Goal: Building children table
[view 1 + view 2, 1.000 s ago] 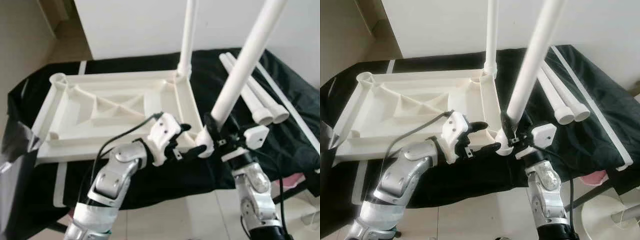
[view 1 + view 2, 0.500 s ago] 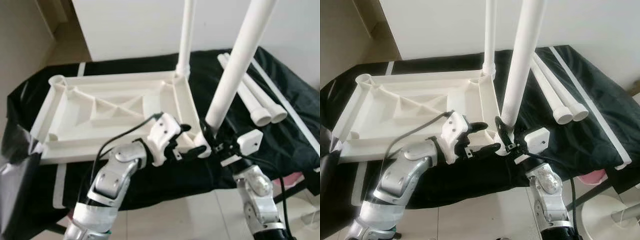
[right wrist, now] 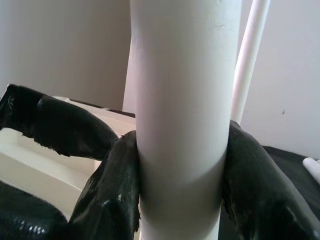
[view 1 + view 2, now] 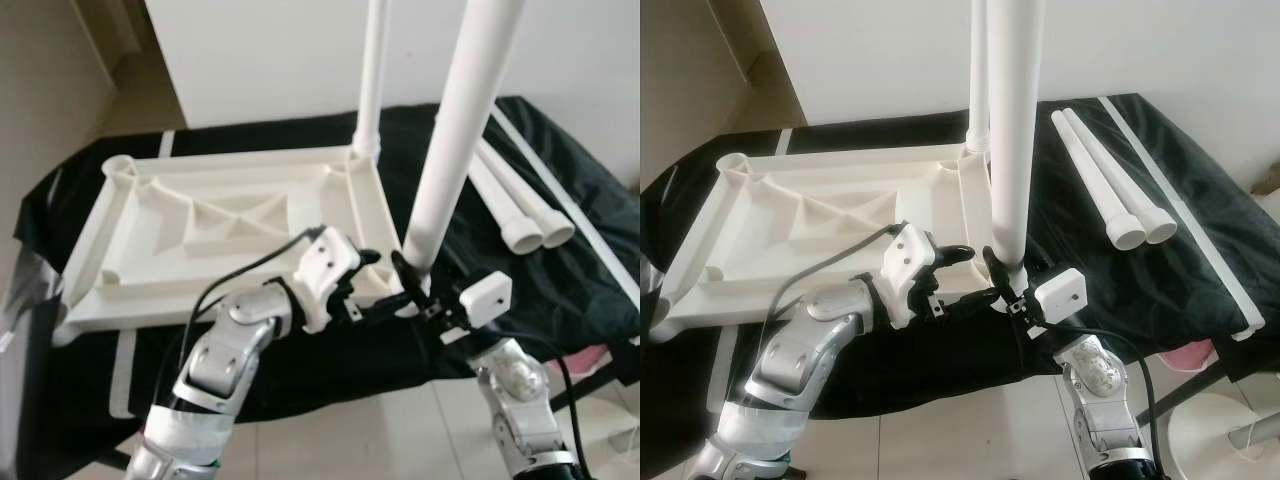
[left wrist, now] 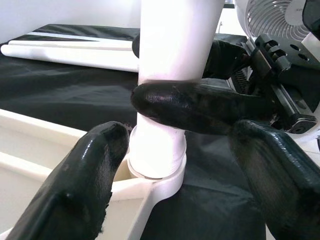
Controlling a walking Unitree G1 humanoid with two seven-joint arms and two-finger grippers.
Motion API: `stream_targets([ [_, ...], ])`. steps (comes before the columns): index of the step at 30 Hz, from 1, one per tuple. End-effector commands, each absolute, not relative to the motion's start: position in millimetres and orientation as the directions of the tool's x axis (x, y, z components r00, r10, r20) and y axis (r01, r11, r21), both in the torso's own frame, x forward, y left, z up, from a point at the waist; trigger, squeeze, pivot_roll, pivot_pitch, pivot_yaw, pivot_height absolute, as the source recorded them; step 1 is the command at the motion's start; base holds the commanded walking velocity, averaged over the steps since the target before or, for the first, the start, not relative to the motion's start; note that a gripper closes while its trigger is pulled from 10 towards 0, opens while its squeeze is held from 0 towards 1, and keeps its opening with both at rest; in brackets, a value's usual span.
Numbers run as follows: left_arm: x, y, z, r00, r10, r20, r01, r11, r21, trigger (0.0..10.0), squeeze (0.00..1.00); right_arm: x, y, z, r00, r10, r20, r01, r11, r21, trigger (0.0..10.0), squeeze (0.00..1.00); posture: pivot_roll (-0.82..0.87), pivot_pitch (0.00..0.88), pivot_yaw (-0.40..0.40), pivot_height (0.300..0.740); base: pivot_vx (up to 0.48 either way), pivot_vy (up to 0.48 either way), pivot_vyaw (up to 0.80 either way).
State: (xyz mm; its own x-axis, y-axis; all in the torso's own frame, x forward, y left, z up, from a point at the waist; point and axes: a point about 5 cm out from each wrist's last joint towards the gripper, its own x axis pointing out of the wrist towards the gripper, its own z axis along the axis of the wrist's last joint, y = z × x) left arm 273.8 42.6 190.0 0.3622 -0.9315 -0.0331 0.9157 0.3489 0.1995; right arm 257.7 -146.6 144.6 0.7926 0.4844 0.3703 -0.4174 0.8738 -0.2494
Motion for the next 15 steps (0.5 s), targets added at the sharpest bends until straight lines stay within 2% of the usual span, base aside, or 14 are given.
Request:
stream_targets([
  [1, 275, 42, 193, 0.394, -0.919, -0.022, 0.9, 0.382, 0.209, 10.0, 0.0, 254, -148, 99, 0.86, 0.49, 0.146, -0.475, 0.871, -0.123, 10.0, 0.0, -0.07, 0.079, 0.064, 0.74, 0.0, 0.0, 0.0],
  [4, 274, 42, 193, 0.39, -0.921, -0.024, 0.902, 0.376, 0.21, 10.0, 0.0, 257, -153, 101, 0.846, 0.515, 0.136, -0.509, 0.857, -0.083, 10.0, 0.0, -0.07, 0.075, 0.066, 0.74, 0.0, 0.0, 0.0],
  [15, 274, 43, 194, 0.389, -0.921, -0.024, 0.902, 0.375, 0.213, 10.0, 0.0, 253, -163, 100, 0.757, 0.649, 0.071, -0.638, 0.759, -0.13, 10.0, 0.0, -0.06, 0.076, 0.071, 0.74, 0.0, 0.0, 0.0],
])
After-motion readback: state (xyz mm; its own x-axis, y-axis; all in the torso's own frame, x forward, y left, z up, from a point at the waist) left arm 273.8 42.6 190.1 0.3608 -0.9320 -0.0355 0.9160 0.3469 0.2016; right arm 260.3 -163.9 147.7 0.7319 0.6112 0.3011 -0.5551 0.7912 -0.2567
